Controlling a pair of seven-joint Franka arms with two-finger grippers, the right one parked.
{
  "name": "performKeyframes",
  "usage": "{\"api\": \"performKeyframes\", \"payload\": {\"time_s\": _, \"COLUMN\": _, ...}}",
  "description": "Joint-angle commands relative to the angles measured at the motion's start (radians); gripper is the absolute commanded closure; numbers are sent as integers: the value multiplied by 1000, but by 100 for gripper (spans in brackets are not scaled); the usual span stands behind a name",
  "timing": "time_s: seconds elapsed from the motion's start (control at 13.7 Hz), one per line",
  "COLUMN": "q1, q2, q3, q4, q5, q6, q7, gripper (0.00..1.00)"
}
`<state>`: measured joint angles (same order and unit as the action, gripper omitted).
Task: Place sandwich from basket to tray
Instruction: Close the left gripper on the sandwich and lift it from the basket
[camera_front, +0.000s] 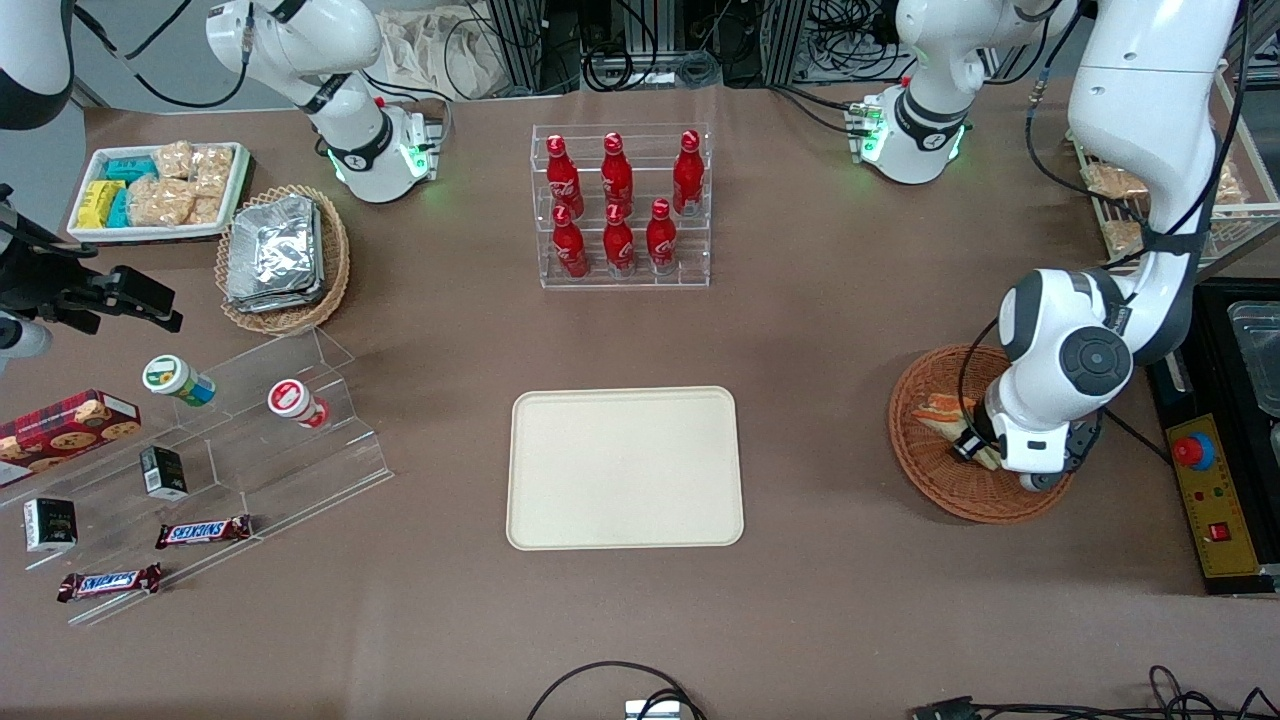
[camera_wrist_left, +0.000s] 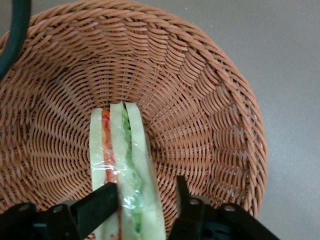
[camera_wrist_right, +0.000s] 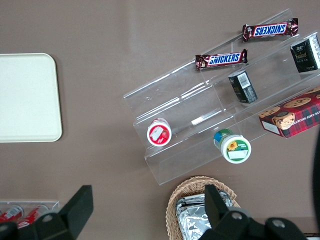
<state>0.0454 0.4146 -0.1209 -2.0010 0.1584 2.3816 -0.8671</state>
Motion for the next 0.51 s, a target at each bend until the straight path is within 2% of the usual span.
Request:
{"api": "performKeyframes", "payload": {"time_s": 0.0, "q1": 7, "q2": 9, "q3": -5, "q4": 8, "q5": 9, "q6": 7, "q7": -15, "gripper": 29}}
{"api": "performKeyframes", "payload": {"time_s": 0.15, "q1": 5, "q2": -2, "q3": -5, "q4": 18, "q5": 6, "q6": -46, "q7": -20, "gripper": 8}}
{"api": "performKeyframes", "payload": {"time_s": 0.44, "q1": -1, "q2": -26, "q3": -9, "q4": 73, "q5": 16, "q6": -206, "q7": 2, "gripper": 3}}
